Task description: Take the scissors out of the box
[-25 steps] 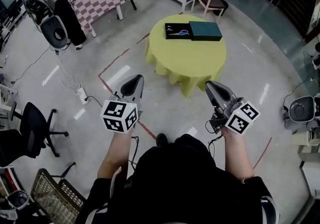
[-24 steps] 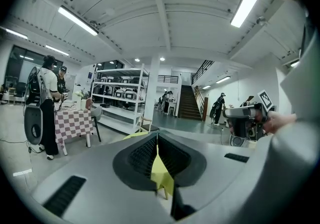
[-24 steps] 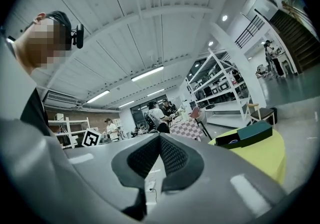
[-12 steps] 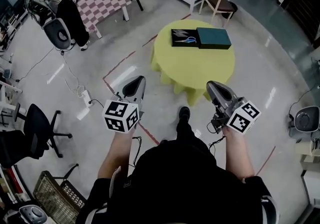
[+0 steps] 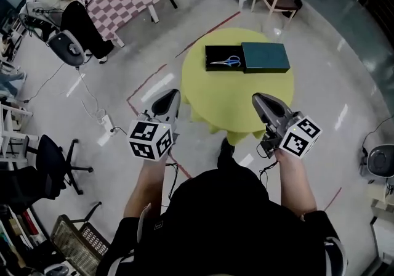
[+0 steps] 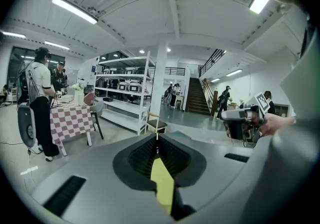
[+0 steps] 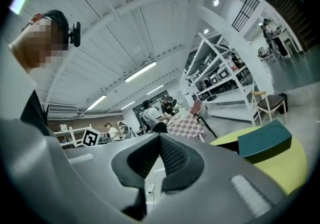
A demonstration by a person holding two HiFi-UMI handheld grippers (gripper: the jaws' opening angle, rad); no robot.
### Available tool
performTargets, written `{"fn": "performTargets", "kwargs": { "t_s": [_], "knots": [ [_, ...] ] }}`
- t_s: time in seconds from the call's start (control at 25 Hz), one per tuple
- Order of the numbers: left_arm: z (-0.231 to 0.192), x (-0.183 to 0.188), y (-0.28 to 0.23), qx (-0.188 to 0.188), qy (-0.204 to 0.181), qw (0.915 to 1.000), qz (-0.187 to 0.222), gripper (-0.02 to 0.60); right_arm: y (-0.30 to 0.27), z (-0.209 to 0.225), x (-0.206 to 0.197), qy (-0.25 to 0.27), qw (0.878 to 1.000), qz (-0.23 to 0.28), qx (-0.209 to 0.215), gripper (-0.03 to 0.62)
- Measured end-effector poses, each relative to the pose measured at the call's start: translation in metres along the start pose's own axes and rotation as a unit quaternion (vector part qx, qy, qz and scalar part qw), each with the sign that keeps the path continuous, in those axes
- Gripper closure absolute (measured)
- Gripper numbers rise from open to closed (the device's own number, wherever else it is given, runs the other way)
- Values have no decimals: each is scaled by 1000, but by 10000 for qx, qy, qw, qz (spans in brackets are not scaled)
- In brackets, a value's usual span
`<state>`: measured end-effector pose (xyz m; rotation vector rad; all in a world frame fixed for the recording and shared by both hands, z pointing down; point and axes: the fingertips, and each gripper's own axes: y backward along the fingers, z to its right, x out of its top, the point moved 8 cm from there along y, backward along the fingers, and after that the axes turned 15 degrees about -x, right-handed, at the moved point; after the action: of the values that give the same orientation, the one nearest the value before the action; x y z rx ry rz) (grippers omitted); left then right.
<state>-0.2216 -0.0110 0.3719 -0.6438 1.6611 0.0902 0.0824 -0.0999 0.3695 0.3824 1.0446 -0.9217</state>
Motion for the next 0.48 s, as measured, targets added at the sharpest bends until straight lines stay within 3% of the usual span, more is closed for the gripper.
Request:
{"fn": "performTargets", "kwargs": {
  "t_s": [0.28, 0.48],
  "knots": [
    [-12, 30, -72, 110, -54, 9999, -101, 566, -38, 70, 44, -29, 9999, -33, 123, 583],
    [-18, 34, -98, 118, -68, 9997, -186, 566, -54, 90, 49, -124, 9997, -91, 189, 583]
  ]
}}
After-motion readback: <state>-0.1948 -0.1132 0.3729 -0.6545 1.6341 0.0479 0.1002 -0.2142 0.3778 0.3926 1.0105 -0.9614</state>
